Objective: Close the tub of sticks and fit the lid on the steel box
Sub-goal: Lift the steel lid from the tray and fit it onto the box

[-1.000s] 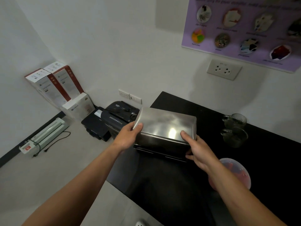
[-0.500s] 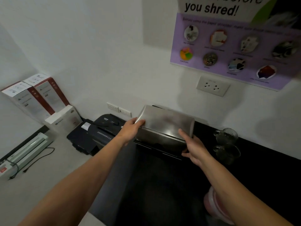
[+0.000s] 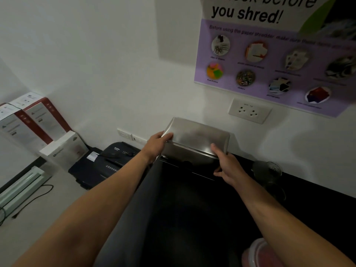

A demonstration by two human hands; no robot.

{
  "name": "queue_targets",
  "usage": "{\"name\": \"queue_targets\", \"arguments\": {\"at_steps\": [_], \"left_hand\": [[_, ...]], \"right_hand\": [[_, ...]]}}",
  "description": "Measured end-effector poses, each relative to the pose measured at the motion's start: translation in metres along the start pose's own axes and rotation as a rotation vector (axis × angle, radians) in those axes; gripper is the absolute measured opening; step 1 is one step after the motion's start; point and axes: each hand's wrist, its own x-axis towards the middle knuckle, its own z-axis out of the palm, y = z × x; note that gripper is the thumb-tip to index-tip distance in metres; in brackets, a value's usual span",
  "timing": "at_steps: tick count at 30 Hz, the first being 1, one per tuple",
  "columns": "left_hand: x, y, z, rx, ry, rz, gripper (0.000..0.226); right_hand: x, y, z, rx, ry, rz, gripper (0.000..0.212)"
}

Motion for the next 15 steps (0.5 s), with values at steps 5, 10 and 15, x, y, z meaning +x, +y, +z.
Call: {"name": "queue_targets", "arguments": {"at_steps": [5, 10, 15], "left_hand": [[0.016, 0.004, 0.003, 0.021, 0.008, -0.008, 0.013], [0.019, 0.007, 0.003, 0.027, -0.016, -0.019, 0.022], [0.010, 0.009, 0.006, 0.101, 0.001, 0.010, 0.025]], "right_hand": [[0.012, -0.003, 0.000, 0.004, 0.012, 0.010, 0.097], [0.019, -0.002, -0.001, 0.008, 0.027, 0.002, 0.097], [0.016, -0.002, -0.005, -0.027, 0.008, 0.013, 0.101]]}}
